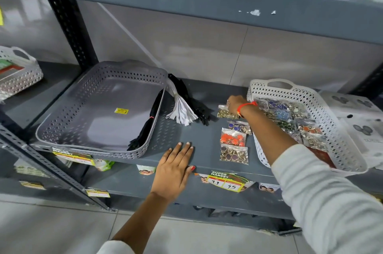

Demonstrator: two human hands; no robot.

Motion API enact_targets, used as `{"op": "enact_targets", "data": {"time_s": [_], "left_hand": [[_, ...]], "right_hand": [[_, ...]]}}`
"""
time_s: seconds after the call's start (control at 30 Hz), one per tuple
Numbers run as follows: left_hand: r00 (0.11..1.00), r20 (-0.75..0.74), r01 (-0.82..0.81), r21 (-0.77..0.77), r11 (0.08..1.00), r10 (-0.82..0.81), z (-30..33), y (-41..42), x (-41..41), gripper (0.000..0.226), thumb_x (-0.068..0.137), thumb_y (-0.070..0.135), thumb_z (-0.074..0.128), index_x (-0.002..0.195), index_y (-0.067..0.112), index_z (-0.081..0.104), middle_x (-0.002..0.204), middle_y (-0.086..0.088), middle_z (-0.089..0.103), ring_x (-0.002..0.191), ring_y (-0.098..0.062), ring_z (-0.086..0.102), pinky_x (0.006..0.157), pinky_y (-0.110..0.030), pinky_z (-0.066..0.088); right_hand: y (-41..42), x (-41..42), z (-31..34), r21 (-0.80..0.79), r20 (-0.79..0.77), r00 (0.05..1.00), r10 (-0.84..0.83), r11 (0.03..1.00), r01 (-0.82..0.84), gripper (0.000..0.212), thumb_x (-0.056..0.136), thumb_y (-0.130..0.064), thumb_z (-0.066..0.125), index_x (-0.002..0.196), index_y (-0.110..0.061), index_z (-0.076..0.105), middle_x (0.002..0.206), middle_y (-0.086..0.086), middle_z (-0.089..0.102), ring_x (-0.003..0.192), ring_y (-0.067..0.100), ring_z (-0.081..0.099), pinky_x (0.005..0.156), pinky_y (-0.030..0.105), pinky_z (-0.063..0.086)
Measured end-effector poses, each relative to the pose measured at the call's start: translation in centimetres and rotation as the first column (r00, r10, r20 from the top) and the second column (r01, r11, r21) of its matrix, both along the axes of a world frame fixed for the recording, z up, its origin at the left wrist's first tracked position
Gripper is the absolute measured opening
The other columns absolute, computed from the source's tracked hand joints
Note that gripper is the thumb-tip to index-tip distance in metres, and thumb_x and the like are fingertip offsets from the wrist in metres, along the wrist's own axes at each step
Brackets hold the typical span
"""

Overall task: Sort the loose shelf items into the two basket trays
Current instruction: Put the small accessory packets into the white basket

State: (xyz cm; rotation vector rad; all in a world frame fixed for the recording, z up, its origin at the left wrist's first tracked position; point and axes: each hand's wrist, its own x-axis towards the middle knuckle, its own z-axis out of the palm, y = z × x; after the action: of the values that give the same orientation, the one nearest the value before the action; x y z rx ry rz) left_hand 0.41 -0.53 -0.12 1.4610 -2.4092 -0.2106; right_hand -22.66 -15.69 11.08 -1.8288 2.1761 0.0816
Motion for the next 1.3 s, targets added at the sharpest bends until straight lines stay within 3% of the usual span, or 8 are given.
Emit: {"op": "enact_targets", "data": {"time_s": [0.2, 0.33, 0.47, 0.6, 0.73, 0.97, 1.07, 1.3], "left_hand": [[1.0, -0.012, 0.0, 0.031, 1.0, 0.0, 0.0, 0.1, 0.0, 0.055, 0.098, 0.043, 0.015, 0.139, 0.017, 0.042, 0.146, 0.003, 0.042, 0.136, -0.016, 0.032, 0.112, -0.03, 0.014], [0.997, -0.067, -0.039, 0.005, 0.999, 0.04, 0.1, 0.2, -0.6, 0.055, 0.091, 0.042, 0.032, 0.136, 0.015, 0.047, 0.146, -0.001, 0.041, 0.138, -0.017, 0.031, 0.113, -0.033, 0.014], [0.995, -0.039, -0.088, -0.046, 0.995, 0.087, 1.2, 0.1, -1.9, 0.058, 0.089, 0.045, 0.032, 0.131, 0.012, 0.052, 0.14, -0.008, 0.049, 0.134, -0.024, 0.039, 0.113, -0.042, 0.013], [0.998, 0.048, -0.048, -0.058, 0.997, 0.051, 2.4, -1.3, -3.9, 0.063, 0.091, 0.046, 0.025, 0.137, 0.007, 0.043, 0.143, -0.011, 0.045, 0.135, -0.027, 0.037, 0.113, -0.042, 0.007], [0.99, 0.131, 0.049, 0.001, 0.999, -0.048, 1.8, -2.5, -4.6, 0.091, 0.081, 0.064, -0.015, 0.148, 0.011, 0.018, 0.156, -0.005, 0.019, 0.145, -0.019, 0.011, 0.119, -0.04, 0.003], [0.99, 0.138, 0.005, 0.013, 1.0, -0.007, 1.7, -2.3, -4.7, 0.086, 0.083, 0.064, -0.005, 0.148, 0.014, 0.018, 0.156, -0.001, 0.017, 0.145, -0.016, 0.011, 0.118, -0.039, 0.007], [0.986, 0.166, 0.0, 0.011, 1.0, -0.002, 1.6, -2.4, -4.7, 0.087, 0.081, 0.066, -0.009, 0.148, 0.016, 0.016, 0.157, 0.0, 0.016, 0.145, -0.016, 0.01, 0.118, -0.039, 0.005], [0.989, 0.151, -0.007, 0.016, 1.0, 0.005, 1.6, -2.3, -4.7, 0.092, 0.08, 0.068, -0.013, 0.148, 0.014, 0.018, 0.156, -0.001, 0.019, 0.144, -0.017, 0.013, 0.118, -0.04, 0.006]], "right_hand": [[1.6, -0.1, 0.6, -0.194, 0.093, 0.994, 0.055, 0.98, -0.036, 0.032, 0.083, 0.011, 0.053, 0.111, -0.002, 0.064, 0.118, 0.022, 0.065, 0.108, 0.035, 0.063, 0.096, 0.039, 0.052], [7.0, 0.7, 1.3, -0.114, 0.161, 0.979, 0.126, 0.987, -0.109, 0.022, 0.082, 0.009, 0.052, 0.092, 0.004, 0.071, 0.104, 0.018, 0.072, 0.098, 0.028, 0.067, 0.085, 0.025, 0.05], [10.1, 1.0, -0.4, -0.003, 0.091, 0.976, 0.196, 0.98, -0.197, 0.023, 0.081, 0.003, 0.051, 0.091, 0.0, 0.071, 0.099, 0.021, 0.072, 0.096, 0.032, 0.068, 0.088, 0.04, 0.056], [11.2, 1.5, -1.1, 0.038, -0.026, 0.971, 0.237, 0.971, -0.236, 0.026, 0.083, 0.005, 0.052, 0.105, -0.004, 0.063, 0.109, 0.02, 0.067, 0.104, 0.034, 0.063, 0.09, 0.04, 0.053], [11.2, 1.6, -1.1, -0.022, 0.029, 0.979, 0.202, 0.979, -0.201, 0.03, 0.082, 0.008, 0.053, 0.103, -0.009, 0.067, 0.11, 0.017, 0.069, 0.104, 0.032, 0.064, 0.092, 0.04, 0.053], [11.5, 0.2, 4.1, -0.325, 0.303, 0.939, 0.164, 0.944, -0.06, 0.03, 0.085, 0.01, 0.048, 0.092, -0.005, 0.073, 0.094, 0.016, 0.075, 0.078, 0.022, 0.067, 0.072, 0.023, 0.05], [10.7, -2.9, 6.4, -0.491, 0.307, 0.944, 0.122, 0.87, 0.047, 0.029, 0.083, 0.012, 0.05, 0.093, -0.003, 0.072, 0.087, 0.008, 0.07, 0.07, 0.01, 0.059, 0.063, 0.001, 0.044], [8.4, -9.3, 3.6, -0.283, 0.122, 0.974, -0.193, 0.934, 0.22, 0.034, 0.085, 0.015, 0.043, 0.091, -0.003, 0.07, 0.109, 0.019, 0.069, 0.096, 0.033, 0.067, 0.092, 0.041, 0.054]]}}
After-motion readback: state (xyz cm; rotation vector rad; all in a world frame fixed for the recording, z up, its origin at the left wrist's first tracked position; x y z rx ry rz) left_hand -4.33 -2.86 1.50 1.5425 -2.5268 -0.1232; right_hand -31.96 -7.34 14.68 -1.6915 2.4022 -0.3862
